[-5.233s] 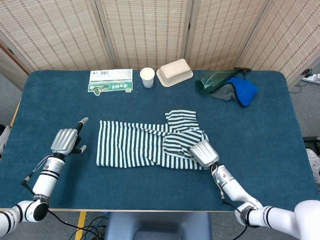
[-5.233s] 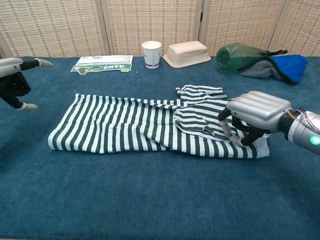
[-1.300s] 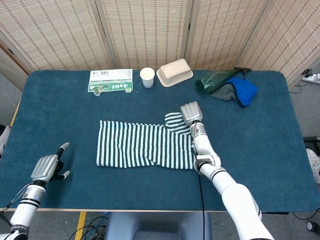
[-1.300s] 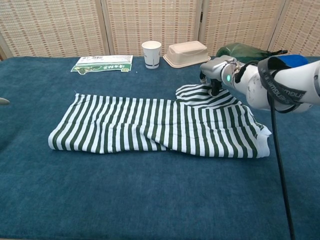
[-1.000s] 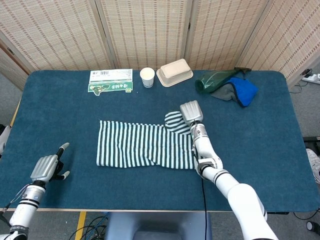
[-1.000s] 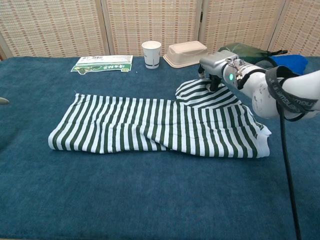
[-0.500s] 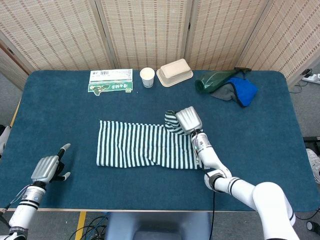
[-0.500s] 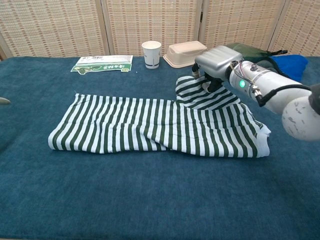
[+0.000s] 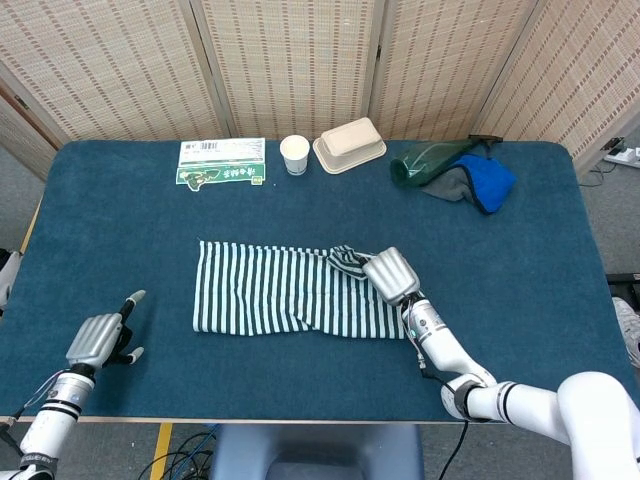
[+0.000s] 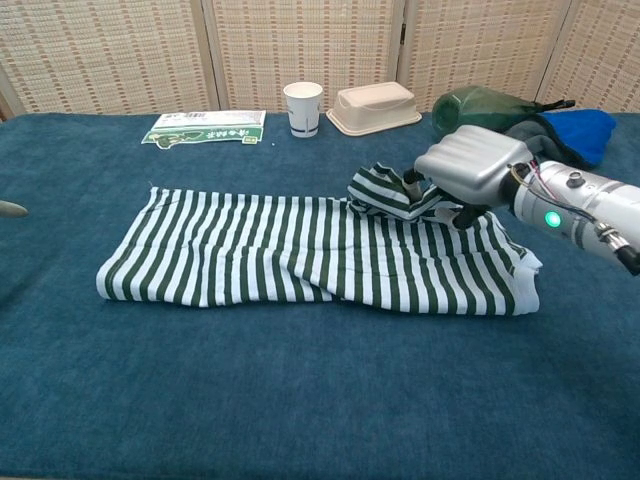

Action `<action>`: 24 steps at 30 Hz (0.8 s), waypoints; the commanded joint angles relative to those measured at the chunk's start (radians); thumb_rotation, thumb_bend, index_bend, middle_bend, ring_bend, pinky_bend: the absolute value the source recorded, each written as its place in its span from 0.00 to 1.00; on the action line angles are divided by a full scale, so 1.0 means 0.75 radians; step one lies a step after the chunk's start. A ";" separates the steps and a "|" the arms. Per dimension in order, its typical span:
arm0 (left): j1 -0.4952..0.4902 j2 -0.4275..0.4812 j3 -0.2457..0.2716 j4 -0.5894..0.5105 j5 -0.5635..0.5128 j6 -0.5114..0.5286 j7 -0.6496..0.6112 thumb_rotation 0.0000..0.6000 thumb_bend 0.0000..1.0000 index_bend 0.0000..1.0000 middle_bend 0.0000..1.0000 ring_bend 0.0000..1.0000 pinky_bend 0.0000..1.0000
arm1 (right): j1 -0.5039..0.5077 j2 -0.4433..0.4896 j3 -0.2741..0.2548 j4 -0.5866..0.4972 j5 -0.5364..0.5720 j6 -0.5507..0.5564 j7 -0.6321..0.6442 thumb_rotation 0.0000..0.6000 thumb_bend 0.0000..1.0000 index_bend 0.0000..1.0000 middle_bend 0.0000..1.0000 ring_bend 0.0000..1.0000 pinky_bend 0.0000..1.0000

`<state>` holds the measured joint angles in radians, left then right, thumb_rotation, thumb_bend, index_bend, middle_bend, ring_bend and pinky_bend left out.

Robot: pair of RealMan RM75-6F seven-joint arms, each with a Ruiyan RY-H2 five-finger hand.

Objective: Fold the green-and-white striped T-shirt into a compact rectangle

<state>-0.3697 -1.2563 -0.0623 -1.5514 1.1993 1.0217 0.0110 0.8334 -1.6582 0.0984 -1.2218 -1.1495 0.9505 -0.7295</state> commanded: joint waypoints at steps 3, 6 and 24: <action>0.000 0.002 0.001 -0.005 -0.001 0.000 0.006 1.00 0.29 0.00 0.95 0.86 0.89 | -0.046 0.092 -0.074 -0.149 -0.028 -0.030 -0.005 1.00 0.47 0.18 0.89 1.00 1.00; 0.001 0.005 0.003 -0.011 0.002 0.003 0.008 1.00 0.29 0.00 0.95 0.86 0.89 | -0.060 0.133 -0.109 -0.222 -0.046 -0.042 -0.006 1.00 0.47 0.17 0.89 1.00 1.00; -0.003 0.022 0.000 -0.038 0.005 0.006 0.013 1.00 0.29 0.00 0.95 0.86 0.89 | -0.098 0.277 -0.072 -0.407 -0.146 0.040 0.108 1.00 0.47 0.16 0.89 1.00 1.00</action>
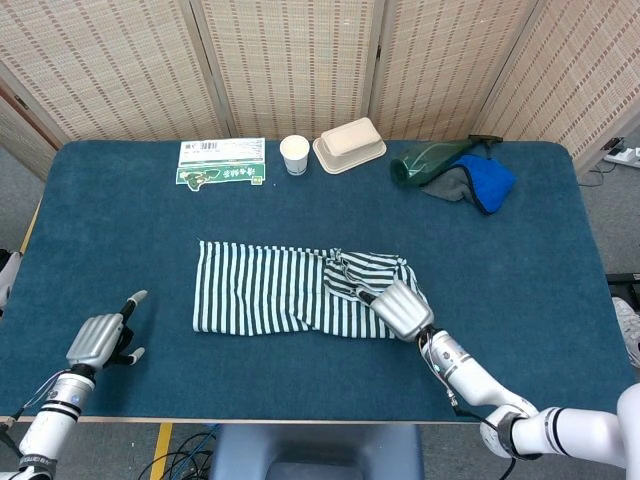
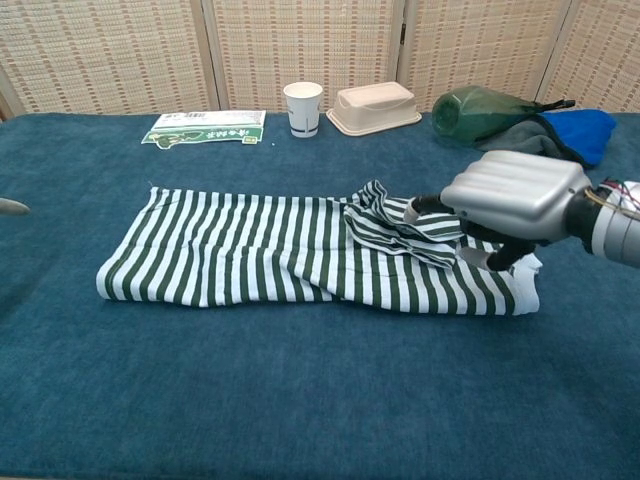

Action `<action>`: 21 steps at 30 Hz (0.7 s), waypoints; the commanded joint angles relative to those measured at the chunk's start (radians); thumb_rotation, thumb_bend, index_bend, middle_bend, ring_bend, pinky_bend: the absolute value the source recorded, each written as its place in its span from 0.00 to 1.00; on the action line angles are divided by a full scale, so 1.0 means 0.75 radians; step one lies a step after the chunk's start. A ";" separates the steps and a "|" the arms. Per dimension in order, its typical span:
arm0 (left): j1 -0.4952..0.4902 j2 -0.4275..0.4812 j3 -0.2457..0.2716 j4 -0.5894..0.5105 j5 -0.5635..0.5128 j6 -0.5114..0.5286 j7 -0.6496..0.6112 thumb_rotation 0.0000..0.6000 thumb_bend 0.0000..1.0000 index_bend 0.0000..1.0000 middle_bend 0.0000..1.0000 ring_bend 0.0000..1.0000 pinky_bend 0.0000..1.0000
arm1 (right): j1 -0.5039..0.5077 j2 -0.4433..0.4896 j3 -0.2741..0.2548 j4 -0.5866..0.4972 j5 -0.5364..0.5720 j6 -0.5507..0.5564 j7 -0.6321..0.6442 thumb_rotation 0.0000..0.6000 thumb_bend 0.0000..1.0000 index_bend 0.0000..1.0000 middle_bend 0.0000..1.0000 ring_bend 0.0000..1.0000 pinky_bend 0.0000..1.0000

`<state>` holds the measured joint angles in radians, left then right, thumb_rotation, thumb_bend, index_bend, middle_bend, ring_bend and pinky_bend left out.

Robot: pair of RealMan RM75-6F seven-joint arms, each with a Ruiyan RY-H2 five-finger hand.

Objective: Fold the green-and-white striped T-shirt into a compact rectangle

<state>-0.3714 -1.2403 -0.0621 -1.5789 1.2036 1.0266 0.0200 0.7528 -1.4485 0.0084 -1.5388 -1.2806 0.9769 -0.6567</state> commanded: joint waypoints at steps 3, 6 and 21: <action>-0.002 0.001 -0.001 -0.005 -0.003 -0.001 0.007 1.00 0.29 0.00 0.95 0.86 0.89 | 0.037 -0.030 0.106 0.055 0.103 -0.019 -0.009 1.00 0.47 0.16 0.89 1.00 1.00; -0.004 0.002 -0.002 -0.007 -0.007 0.000 0.013 1.00 0.29 0.00 0.95 0.86 0.89 | 0.074 -0.075 0.154 0.109 0.185 -0.056 -0.039 1.00 0.47 0.16 0.89 1.00 1.00; -0.060 -0.024 -0.020 0.112 0.032 -0.032 0.034 1.00 0.29 0.00 0.95 0.86 0.89 | 0.235 -0.282 0.180 0.303 0.439 -0.222 -0.179 1.00 0.54 0.16 0.89 1.00 1.00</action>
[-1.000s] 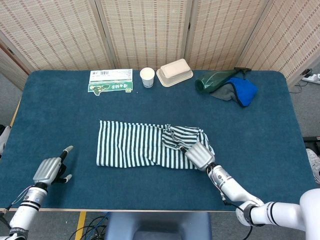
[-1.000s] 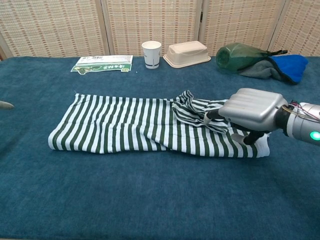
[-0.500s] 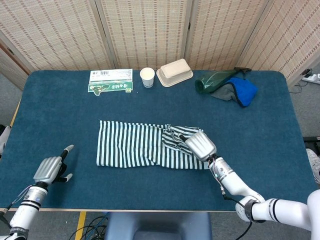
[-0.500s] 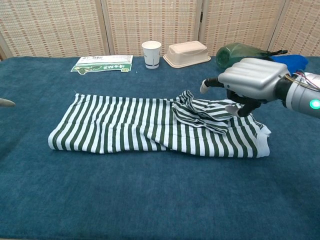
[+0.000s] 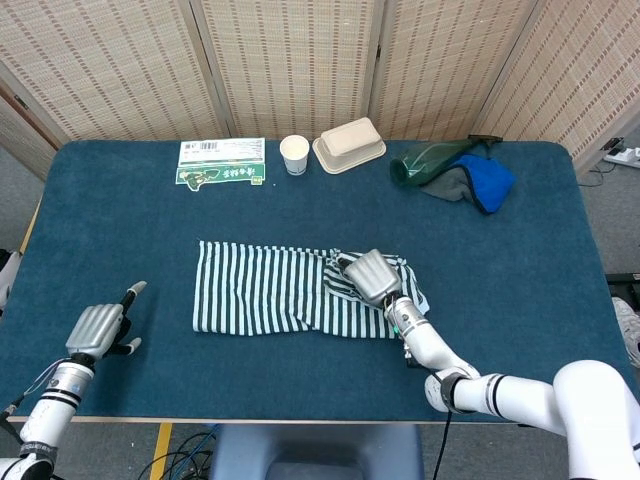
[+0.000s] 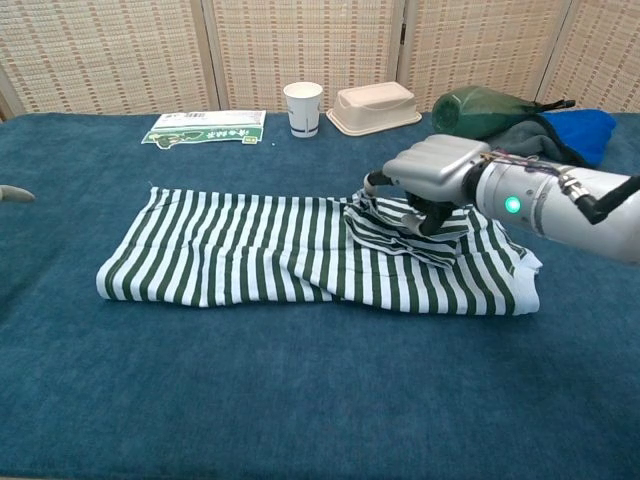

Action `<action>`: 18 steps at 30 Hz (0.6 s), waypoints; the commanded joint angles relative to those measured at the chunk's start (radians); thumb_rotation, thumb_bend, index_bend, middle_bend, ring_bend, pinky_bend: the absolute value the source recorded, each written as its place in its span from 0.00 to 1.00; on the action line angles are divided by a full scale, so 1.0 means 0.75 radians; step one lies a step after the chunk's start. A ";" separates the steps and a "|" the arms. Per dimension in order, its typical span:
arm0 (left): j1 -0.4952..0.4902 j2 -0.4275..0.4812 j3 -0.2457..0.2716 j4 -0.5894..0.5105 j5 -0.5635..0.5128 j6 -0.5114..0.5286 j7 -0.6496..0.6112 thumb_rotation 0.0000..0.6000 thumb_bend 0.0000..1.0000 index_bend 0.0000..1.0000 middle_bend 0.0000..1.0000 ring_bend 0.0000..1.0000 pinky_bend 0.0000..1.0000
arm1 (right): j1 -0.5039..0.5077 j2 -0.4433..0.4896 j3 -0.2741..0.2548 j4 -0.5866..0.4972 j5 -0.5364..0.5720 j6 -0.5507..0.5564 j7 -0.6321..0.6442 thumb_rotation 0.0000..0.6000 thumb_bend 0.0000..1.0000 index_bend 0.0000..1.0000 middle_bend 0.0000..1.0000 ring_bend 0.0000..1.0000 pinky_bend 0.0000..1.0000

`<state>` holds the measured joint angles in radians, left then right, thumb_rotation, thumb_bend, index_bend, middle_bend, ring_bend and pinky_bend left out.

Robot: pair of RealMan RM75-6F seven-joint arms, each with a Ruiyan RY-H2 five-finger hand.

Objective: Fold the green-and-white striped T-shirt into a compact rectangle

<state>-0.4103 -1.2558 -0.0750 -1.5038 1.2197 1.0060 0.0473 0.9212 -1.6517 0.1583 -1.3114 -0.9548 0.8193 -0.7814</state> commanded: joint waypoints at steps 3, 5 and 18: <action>-0.023 -0.005 -0.007 0.029 0.029 -0.010 -0.007 1.00 0.29 0.00 0.95 0.86 0.89 | 0.017 -0.012 -0.052 -0.019 0.010 -0.026 -0.028 1.00 0.54 0.16 0.89 1.00 1.00; -0.032 -0.007 -0.010 0.038 0.041 -0.012 -0.009 1.00 0.29 0.00 0.95 0.86 0.89 | 0.018 -0.011 -0.066 -0.028 0.016 -0.026 -0.035 1.00 0.54 0.16 0.89 1.00 1.00; -0.175 -0.150 -0.005 0.399 0.348 0.028 -0.188 1.00 0.29 0.14 0.94 0.85 0.88 | -0.084 0.268 -0.065 -0.370 -0.174 0.206 0.106 1.00 0.54 0.16 0.89 1.00 1.00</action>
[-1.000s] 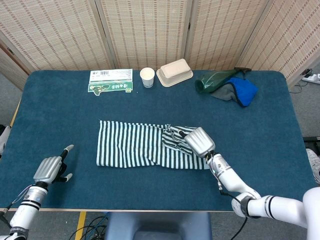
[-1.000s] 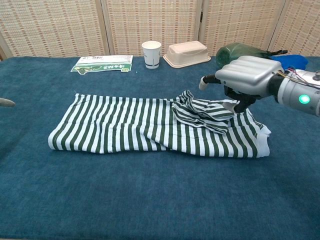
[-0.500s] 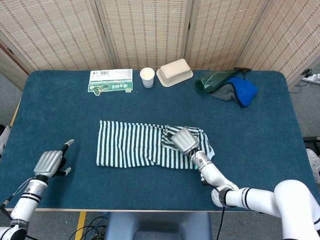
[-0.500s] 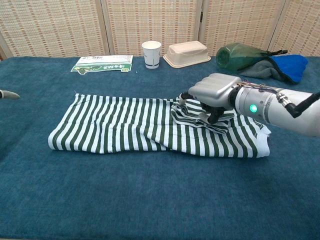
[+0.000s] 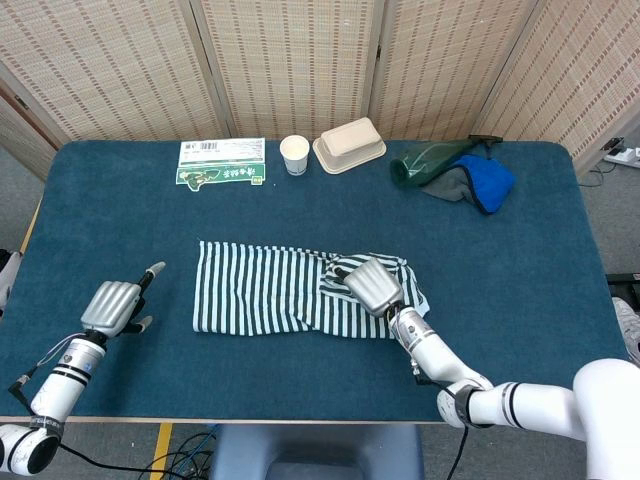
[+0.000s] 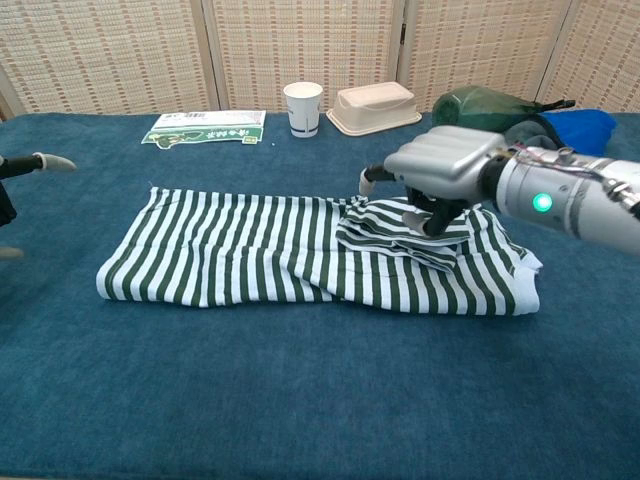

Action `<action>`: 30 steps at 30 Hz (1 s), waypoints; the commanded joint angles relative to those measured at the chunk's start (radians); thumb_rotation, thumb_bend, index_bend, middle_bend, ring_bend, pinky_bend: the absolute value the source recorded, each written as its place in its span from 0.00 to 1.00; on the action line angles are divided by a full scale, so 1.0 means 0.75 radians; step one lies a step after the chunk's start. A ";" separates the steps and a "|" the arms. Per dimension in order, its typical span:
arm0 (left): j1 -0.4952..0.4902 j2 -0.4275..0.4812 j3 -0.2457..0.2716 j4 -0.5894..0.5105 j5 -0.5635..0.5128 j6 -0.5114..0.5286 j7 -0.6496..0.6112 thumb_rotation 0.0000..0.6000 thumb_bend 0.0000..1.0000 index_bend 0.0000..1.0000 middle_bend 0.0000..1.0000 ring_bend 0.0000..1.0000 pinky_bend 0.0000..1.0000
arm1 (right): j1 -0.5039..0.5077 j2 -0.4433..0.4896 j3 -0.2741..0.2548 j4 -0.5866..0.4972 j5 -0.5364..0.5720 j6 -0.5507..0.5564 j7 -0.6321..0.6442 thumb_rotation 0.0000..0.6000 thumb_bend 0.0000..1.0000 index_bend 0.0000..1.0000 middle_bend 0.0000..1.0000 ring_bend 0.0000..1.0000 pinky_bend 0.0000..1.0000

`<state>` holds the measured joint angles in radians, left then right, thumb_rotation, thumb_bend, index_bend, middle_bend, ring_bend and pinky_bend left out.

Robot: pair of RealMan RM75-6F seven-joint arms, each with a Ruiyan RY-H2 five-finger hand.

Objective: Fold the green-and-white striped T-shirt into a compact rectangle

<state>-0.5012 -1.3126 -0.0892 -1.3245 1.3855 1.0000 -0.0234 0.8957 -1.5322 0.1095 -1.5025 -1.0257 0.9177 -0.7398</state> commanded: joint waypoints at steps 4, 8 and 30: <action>-0.107 -0.186 0.059 0.410 0.278 0.106 -0.248 1.00 0.29 0.23 0.94 0.85 0.87 | -0.105 0.221 -0.017 -0.240 -0.145 0.150 0.088 1.00 0.52 0.16 0.89 1.00 1.00; -0.155 -0.317 0.112 0.688 0.405 0.204 -0.388 1.00 0.29 0.29 0.93 0.84 0.86 | -0.172 0.320 -0.047 -0.339 -0.210 0.228 0.120 1.00 0.47 0.16 0.89 1.00 1.00; -0.274 -0.711 0.240 1.451 0.496 0.233 -0.508 1.00 0.22 0.32 0.93 0.84 0.85 | -0.286 0.455 -0.057 -0.405 -0.189 0.266 0.160 1.00 0.38 0.16 0.89 1.00 1.00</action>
<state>-0.7030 -1.8409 0.0882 -0.2422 1.7599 1.1796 -0.4057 0.6816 -1.1910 0.0669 -1.8065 -1.1681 1.1177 -0.6201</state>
